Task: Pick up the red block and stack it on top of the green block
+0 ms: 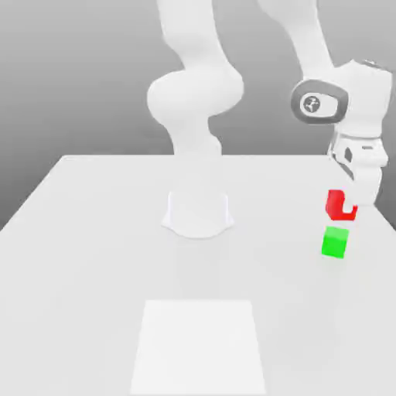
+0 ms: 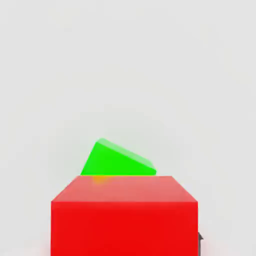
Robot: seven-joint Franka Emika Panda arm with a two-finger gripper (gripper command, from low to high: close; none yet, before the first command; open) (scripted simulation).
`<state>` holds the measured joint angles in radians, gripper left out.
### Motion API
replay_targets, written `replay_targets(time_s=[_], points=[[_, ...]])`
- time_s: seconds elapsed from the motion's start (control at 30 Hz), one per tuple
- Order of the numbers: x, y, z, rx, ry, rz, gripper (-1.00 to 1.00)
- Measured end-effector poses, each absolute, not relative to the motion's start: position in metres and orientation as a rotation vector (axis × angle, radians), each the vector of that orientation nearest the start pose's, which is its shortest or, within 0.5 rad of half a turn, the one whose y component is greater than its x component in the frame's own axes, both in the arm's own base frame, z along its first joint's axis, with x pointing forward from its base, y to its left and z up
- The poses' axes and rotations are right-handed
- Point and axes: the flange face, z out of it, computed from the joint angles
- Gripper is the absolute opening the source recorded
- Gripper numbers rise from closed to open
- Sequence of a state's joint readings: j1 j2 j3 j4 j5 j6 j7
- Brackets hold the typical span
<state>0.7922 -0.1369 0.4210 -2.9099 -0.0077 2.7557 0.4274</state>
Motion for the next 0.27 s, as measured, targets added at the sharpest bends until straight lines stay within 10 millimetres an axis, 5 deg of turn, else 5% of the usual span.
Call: replay_targets(time_s=[0.27], points=[[0.122, 0.315, 0.182, -2.924, -1.219, -0.013, -1.0]])
